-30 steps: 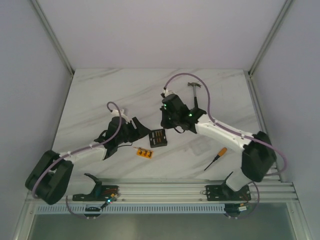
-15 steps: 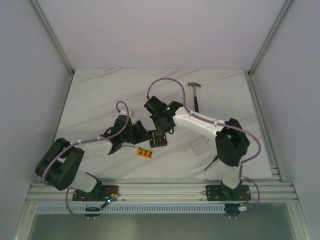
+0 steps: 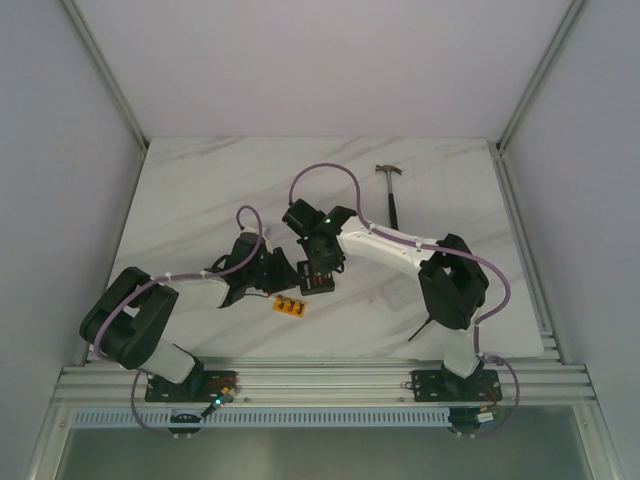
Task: Snap on the fuse box
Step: Install the fuse at the fuse box base.
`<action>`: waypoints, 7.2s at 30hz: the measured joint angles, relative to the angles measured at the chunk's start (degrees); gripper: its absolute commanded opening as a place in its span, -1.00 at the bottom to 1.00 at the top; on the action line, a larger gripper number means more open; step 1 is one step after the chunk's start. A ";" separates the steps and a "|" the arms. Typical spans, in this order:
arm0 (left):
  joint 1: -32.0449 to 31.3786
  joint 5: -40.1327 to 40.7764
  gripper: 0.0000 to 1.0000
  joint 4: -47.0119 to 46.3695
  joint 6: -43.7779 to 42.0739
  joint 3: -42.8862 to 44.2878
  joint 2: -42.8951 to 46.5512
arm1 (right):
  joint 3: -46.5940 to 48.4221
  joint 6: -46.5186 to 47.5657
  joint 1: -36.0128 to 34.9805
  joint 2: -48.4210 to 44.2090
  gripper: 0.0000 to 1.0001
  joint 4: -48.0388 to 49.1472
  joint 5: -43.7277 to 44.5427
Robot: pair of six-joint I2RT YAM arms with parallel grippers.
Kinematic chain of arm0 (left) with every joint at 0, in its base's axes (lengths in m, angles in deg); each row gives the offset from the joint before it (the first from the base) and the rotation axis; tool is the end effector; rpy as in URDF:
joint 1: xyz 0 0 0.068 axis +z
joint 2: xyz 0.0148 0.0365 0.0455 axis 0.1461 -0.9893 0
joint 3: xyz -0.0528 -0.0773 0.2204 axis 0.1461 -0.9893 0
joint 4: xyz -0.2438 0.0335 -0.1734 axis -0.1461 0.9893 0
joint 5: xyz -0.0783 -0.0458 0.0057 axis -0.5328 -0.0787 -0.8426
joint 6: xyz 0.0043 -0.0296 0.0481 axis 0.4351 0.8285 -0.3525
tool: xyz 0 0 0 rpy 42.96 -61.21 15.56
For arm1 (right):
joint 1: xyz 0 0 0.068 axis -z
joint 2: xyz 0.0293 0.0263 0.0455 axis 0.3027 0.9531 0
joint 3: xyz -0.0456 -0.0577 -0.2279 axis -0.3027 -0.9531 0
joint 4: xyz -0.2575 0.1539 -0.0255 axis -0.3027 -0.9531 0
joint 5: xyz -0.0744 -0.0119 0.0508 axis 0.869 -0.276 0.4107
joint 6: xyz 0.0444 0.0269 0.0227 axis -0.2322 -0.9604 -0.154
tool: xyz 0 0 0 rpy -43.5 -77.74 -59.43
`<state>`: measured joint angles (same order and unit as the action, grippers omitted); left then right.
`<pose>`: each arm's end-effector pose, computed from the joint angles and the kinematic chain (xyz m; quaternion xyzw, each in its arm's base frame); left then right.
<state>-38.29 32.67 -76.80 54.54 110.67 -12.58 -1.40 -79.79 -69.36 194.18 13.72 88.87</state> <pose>0.2542 -0.1589 0.0645 -0.0874 0.8863 -0.3769 0.2544 0.2723 0.3358 0.1696 -0.2299 0.9509 0.0588 0.1985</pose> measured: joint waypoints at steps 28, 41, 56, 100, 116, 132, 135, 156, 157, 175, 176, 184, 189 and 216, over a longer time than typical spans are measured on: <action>-0.02 -0.94 -0.19 -1.64 1.70 0.02 -0.87 | -4.61 -1.77 -0.02 0.02 -1.00 5.29 1.57; -0.02 -0.94 -0.21 -1.64 2.12 0.02 -0.90 | -5.38 -2.60 0.00 0.00 -1.00 6.10 1.68; -0.02 -1.14 -0.26 -1.73 2.80 0.02 -1.05 | -6.97 -3.39 0.31 -0.83 -1.00 7.65 2.19; -1.25 -0.63 -0.29 -4.94 6.58 -1.18 -1.53 | -18.93 -0.85 0.04 -8.22 -1.00 20.76 3.91; -1.31 -0.48 -0.30 -4.92 6.82 -1.18 -1.53 | -17.97 1.29 -2.80 -6.82 -1.00 20.44 8.81; -1.31 -0.48 -0.29 -4.92 7.02 -1.18 -1.51 | -16.65 -1.62 0.20 -6.99 -0.69 17.94 3.72; -1.31 -0.46 -0.29 -4.94 7.06 -1.18 -1.51 | -16.33 -1.77 0.70 -6.84 -0.72 17.25 2.86; -1.36 -0.46 -0.30 -4.92 7.28 -1.16 -1.51 | -17.22 0.87 -0.79 -7.26 -1.00 18.75 5.18; -1.36 -0.46 -0.30 -4.94 7.28 -1.16 -1.53 | -17.49 1.14 -1.03 -7.45 -1.00 19.12 5.55; -1.46 0.28 -0.38 -4.72 10.25 -1.49 -1.09 | -19.17 1.97 -3.34 -8.17 -1.00 20.92 9.86; -1.53 0.42 -0.38 -4.74 10.58 -1.60 -1.01 | -19.12 1.68 -3.34 -8.15 -1.00 20.79 9.84; -1.68 0.48 -0.38 -5.33 12.74 -1.95 -1.31 | -16.87 -1.33 -3.32 -6.62 -1.00 17.90 9.86; -1.68 0.15 -0.38 -5.73 13.09 -1.92 -1.70 | -15.96 -1.53 -3.32 -5.92 -1.00 16.55 10.10; -1.62 0.20 -0.38 -2.51 12.59 -0.42 -1.51 | -17.31 -1.44 -0.37 -7.45 -1.00 17.99 4.74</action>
<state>-39.91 32.87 -79.32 67.13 110.26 -14.09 -18.71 -81.23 -69.74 186.73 31.71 93.62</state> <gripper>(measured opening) 0.314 0.047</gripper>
